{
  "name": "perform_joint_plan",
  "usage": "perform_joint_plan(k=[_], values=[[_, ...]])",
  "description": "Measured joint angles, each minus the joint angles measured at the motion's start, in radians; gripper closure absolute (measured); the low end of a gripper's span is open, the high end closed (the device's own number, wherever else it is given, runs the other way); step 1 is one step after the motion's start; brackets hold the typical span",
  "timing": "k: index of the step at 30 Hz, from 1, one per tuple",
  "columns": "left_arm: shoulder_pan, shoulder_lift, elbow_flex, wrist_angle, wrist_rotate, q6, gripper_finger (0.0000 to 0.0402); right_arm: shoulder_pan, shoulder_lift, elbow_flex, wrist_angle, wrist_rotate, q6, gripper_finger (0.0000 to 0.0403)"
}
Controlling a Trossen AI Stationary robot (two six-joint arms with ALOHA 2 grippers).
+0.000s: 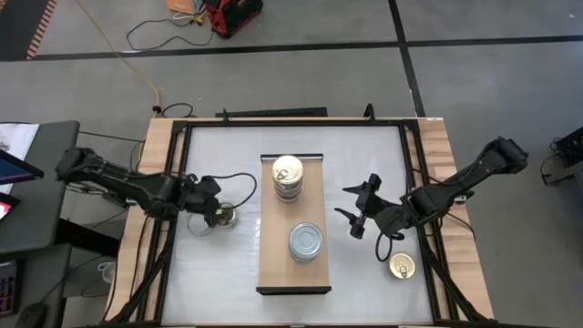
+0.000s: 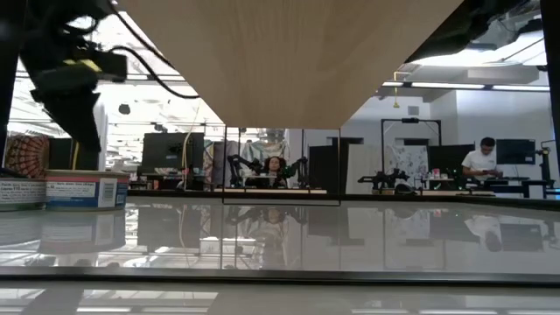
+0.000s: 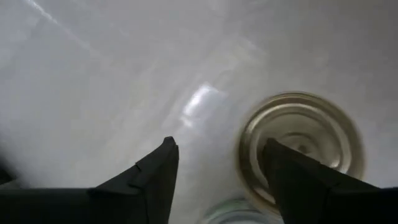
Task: Stack canned seafood by type on shelf
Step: Stack the blue tuna can on top of the stacked blue tuna cans on the shelf
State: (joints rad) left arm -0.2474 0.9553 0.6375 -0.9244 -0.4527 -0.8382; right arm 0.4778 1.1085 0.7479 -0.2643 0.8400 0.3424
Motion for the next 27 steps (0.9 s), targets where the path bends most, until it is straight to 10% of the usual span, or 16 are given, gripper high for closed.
perform_joint_plan(k=[16,27], values=[[0.304,-0.006,-0.055,0.128,0.351,0.335,0.0274,0.060,0.010,0.000,0.036,0.000,0.008,0.0088],[0.383,0.002,-0.055,0.143,0.370,0.372,0.0346,0.060,0.010,0.000,0.044,0.000,0.008,0.0088]])
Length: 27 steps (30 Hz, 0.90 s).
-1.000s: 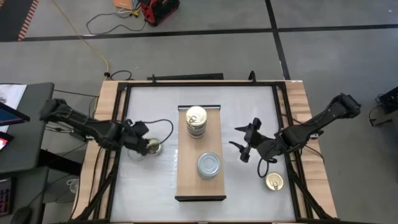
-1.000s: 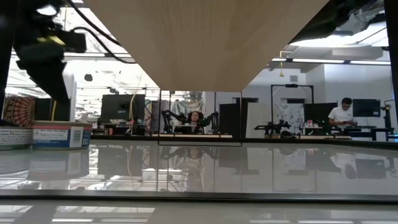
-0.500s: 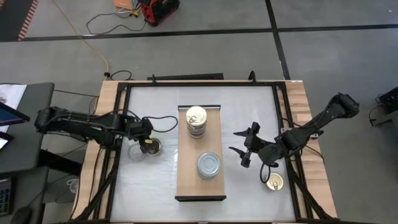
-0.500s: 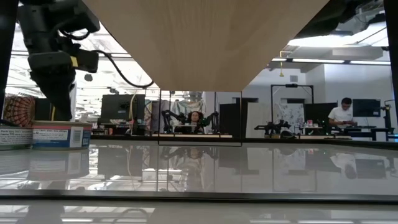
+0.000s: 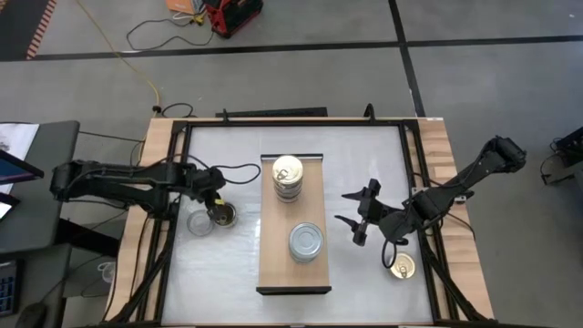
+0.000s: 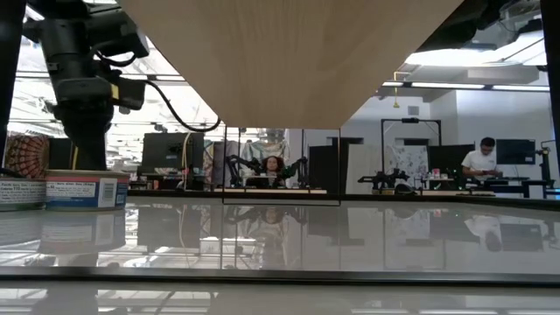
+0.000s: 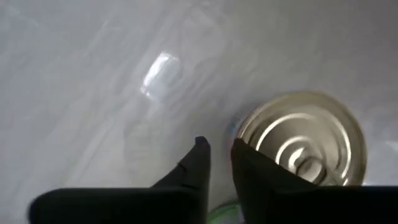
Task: Stack canned seafood by type on shelf
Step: Stack the blue tuna can on top of the stacked blue tuna cans on the shelf
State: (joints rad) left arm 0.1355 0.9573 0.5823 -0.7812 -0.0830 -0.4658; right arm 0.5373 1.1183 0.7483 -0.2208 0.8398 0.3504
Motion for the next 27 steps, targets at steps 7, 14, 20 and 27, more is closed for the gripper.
perform_joint_plan(k=[7,14,20,27], values=[[0.003,0.000,0.000,0.043,0.029,-0.006,0.0399,0.000,0.000,0.000,-0.002,0.000,-0.003,0.0088],[0.003,0.010,0.000,0.046,0.024,-0.009,0.0336,0.000,0.000,0.000,-0.002,0.000,-0.008,0.0088],[0.003,0.080,0.000,0.112,0.016,0.016,0.0290,0.000,0.000,0.000,0.002,0.000,-0.008,0.0088],[0.002,0.154,0.005,0.137,-0.006,0.067,0.0324,0.000,0.000,0.000,0.005,-0.001,-0.011,0.0088]])
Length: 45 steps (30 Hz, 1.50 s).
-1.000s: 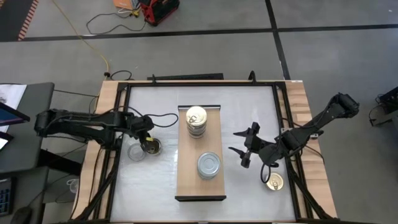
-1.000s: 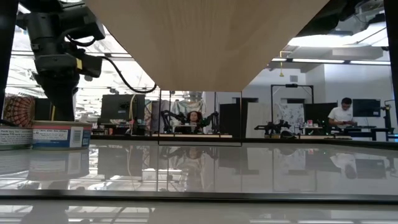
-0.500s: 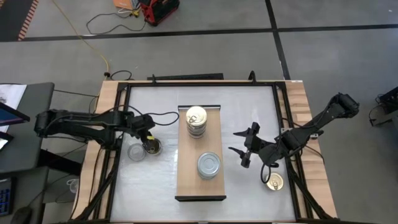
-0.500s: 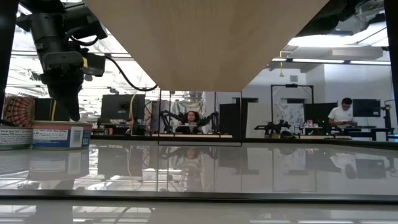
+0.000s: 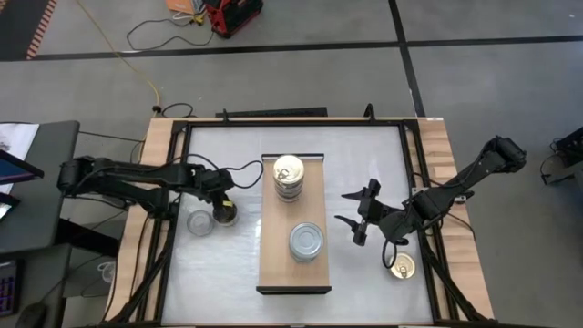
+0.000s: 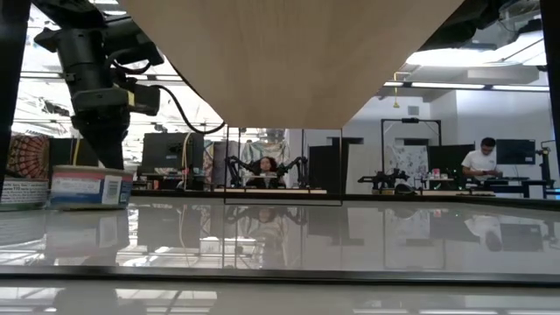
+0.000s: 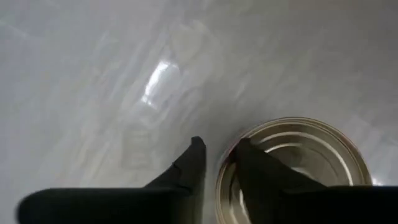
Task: Stack canned seafood by type on shelf
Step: Stack the blue tuna can on top of the stacked blue tuna cans on the shelf
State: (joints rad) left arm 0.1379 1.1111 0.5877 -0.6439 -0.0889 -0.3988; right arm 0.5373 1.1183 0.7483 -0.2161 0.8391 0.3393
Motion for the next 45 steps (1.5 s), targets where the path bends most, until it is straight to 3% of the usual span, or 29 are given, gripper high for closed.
perform_joint_plan(k=[5,18,25,28,32,40,45], values=[[0.017,0.002,-0.002,0.006,-0.008,0.014,0.0392,0.000,0.000,0.000,0.000,0.000,0.000,0.0088],[0.126,-0.059,-0.005,-0.015,-0.121,-0.014,0.0401,0.000,0.000,0.000,0.000,0.000,0.000,0.0088],[0.127,-0.150,0.015,0.018,-0.022,-0.016,0.0401,0.000,0.000,0.000,0.004,0.000,0.000,0.0088],[0.109,-0.160,0.012,0.054,-0.006,-0.100,0.0400,0.000,0.000,0.000,0.017,-0.001,0.000,0.0088],[0.094,-0.122,-0.009,0.059,-0.022,-0.188,0.0368,-0.001,0.000,0.000,0.021,-0.001,0.000,0.0088],[0.092,-0.076,-0.055,0.185,0.023,-0.219,0.0261,-0.001,0.000,0.000,0.027,-0.001,0.001,0.0088],[0.093,-0.076,-0.056,0.127,-0.023,-0.232,0.0258,0.006,0.000,0.000,0.027,-0.001,0.000,0.0088]])
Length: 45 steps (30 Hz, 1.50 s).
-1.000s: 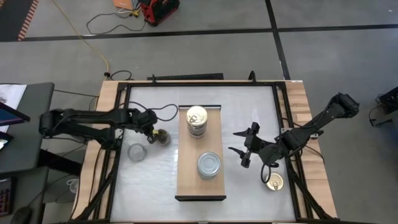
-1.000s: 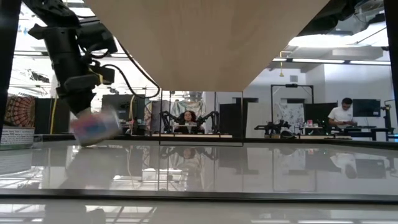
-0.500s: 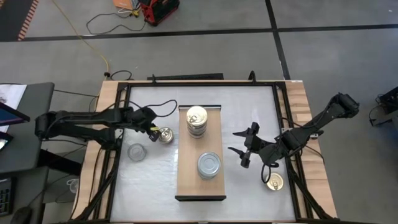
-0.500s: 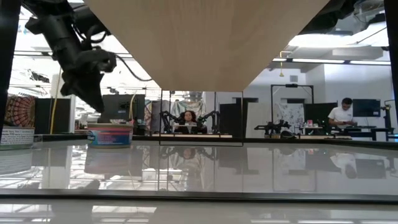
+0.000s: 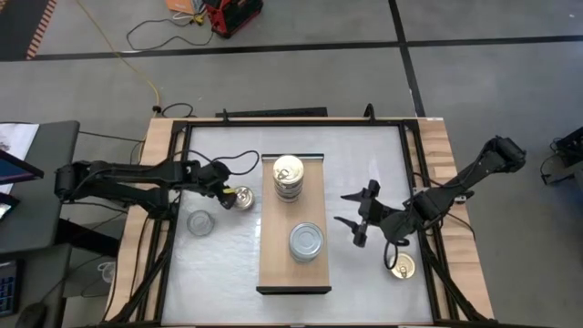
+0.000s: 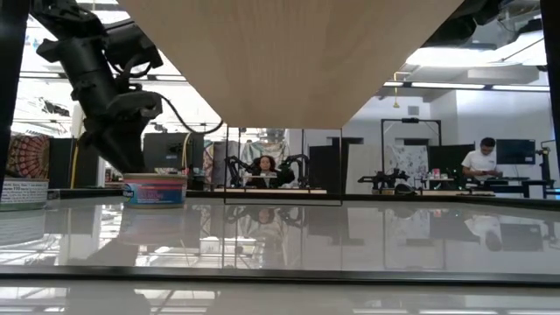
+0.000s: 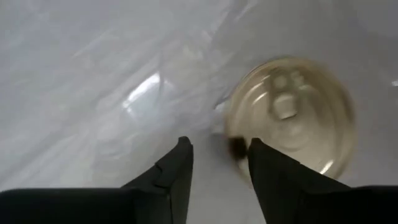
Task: Stack canned seafood by type on shelf
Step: Stack the blue tuna can on top of the stacked blue tuna cans on the shelf
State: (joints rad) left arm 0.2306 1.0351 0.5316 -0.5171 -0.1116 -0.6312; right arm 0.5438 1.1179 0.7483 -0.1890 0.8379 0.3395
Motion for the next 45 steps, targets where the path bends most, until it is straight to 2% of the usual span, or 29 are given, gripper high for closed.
perform_joint_plan(k=[3,8,15,26,32,37,40,45], values=[[0.000,0.000,-0.005,-0.014,-0.025,-0.006,0.0282,0.000,0.000,0.000,0.000,-0.001,0.000,0.0088],[0.000,-0.004,-0.057,0.062,-0.023,-0.015,0.0328,0.000,0.000,0.000,0.000,-0.001,0.000,0.0088],[0.024,-0.003,-0.120,0.037,-0.048,-0.039,0.0397,0.000,0.000,0.000,0.005,-0.001,-0.001,0.0088],[0.034,-0.041,-0.107,-0.058,-0.088,-0.035,0.0401,0.000,0.000,0.000,0.009,0.000,-0.001,0.0088],[0.024,-0.131,0.011,-0.192,-0.110,0.039,0.0401,0.000,0.000,0.000,0.011,0.000,-0.001,0.0088],[-0.050,-0.134,0.113,-0.261,-0.194,0.047,0.0399,0.000,0.000,0.000,0.011,0.000,-0.001,0.0088],[-0.094,-0.099,0.157,-0.308,-0.208,0.039,0.0381,-0.001,0.000,0.000,0.011,0.000,-0.001,0.0088],[-0.157,-0.050,0.207,-0.340,-0.235,0.001,0.0329,-0.001,0.000,0.000,0.011,0.000,-0.001,0.0088]])
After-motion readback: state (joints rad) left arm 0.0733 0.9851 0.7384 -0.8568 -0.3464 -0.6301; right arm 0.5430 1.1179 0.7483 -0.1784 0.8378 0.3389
